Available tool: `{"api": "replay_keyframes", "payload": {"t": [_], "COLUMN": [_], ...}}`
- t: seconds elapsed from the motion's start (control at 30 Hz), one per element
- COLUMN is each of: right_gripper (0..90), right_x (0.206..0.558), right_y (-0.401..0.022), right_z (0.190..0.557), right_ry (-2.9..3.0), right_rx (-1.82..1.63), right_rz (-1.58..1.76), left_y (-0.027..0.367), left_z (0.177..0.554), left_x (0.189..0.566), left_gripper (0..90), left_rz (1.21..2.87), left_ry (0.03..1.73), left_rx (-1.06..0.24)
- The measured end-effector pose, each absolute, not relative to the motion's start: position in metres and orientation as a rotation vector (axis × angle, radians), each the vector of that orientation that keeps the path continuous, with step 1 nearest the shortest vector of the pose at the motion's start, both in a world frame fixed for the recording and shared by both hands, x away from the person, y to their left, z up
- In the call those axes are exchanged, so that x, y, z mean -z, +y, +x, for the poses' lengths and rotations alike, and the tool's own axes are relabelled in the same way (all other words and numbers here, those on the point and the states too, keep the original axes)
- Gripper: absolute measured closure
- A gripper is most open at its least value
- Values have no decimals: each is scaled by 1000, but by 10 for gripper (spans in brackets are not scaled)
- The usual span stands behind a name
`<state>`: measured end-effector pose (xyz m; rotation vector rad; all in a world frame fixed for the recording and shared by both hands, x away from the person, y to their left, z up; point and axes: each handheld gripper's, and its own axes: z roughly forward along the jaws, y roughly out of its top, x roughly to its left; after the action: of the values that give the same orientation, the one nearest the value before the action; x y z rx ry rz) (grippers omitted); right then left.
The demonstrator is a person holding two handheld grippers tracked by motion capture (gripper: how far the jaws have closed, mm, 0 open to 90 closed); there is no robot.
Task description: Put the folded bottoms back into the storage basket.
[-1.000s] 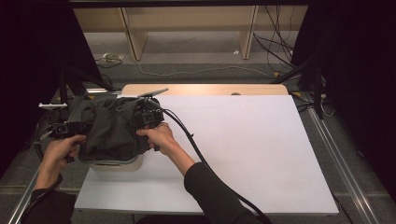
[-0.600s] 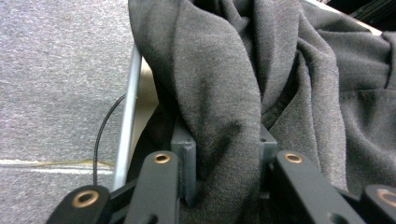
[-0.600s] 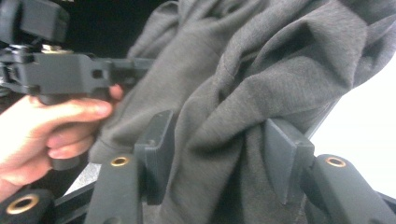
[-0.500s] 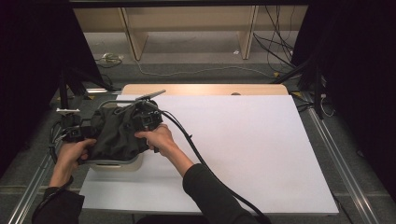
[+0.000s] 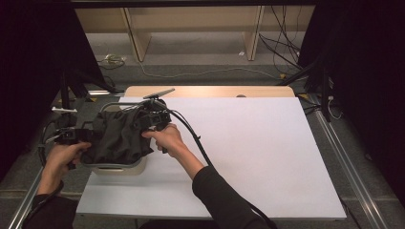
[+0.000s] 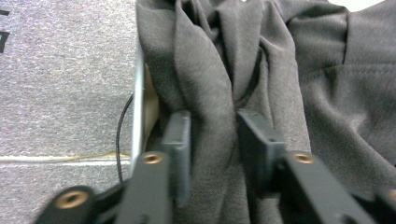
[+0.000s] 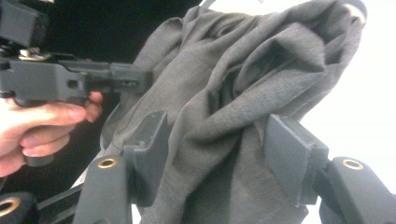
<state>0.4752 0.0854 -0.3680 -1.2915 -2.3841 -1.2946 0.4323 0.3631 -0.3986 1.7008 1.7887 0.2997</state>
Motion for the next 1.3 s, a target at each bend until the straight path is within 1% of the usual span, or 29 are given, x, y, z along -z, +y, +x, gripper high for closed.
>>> {"api": "replay_keyframes", "payload": {"t": [0.07,0.13,0.23,0.33,0.4,0.5,0.53,0.57,0.6,0.63,0.67,0.77,0.8,0.87,0.9,0.97,1.0,1.07,1.13,1.2,1.27,1.3], "right_gripper": [412,412,412,411,408,400,398,398,393,392,392,391,389,387,386,385,386,385,385,385,384,384], "right_x": [366,365,364,362,360,356,355,355,352,351,350,348,347,347,346,345,345,344,344,345,345,345], "right_y": [83,80,76,72,69,62,60,60,53,50,46,39,32,29,22,14,11,3,-5,-13,-22,-22], "right_z": [476,476,477,477,477,477,478,478,479,479,480,480,481,480,478,477,476,475,473,471,468,468], "right_ry": [-2381,-2380,-2375,-2378,-2384,-2398,-2402,-2402,-2402,-2403,-2405,-2398,-2406,-2414,-2435,-2449,-2453,-2458,-2458,-2460,-2460,-2460], "right_rx": [1301,1305,1315,1324,1328,1341,1346,1346,1360,1364,1372,1379,1385,1386,1391,1395,1400,1401,1406,1411,1413,1413], "right_rz": [-1292,-1294,-1304,-1305,-1306,-1305,-1307,-1307,-1316,-1318,-1322,-1335,-1342,-1343,-1343,-1341,-1341,-1338,-1341,-1344,-1343,-1343], "left_y": [355,347,339,343,347,350,353,353,352,352,350,345,337,334,329,326,324,322,322,321,320,320], "left_z": [436,440,447,447,444,441,437,437,433,433,430,430,433,435,439,443,445,448,451,450,447,447], "left_x": [405,413,425,430,422,414,403,403,392,392,382,379,384,389,400,410,415,424,433,430,423,423], "left_gripper": [743,768,776,765,714,584,552,530,517,506,500,499,498,524,561,660,696,735,746,742,711,677], "left_rz": [1742,1785,1816,1784,1767,1755,1734,1734,1721,1721,1711,1717,1762,1778,1790,1806,1814,1822,1817,1824,1828,1828], "left_ry": [1822,1840,1861,1874,1866,1848,1831,1831,1797,1797,1761,1733,1734,1738,1748,1761,1773,1793,1810,1806,1795,1795], "left_rx": [-330,-351,-369,-331,-327,-316,-333,-333,-333,-333,-322,-304,-297,-290,-266,-251,-250,-245,-226,-241,-261,-261]}}
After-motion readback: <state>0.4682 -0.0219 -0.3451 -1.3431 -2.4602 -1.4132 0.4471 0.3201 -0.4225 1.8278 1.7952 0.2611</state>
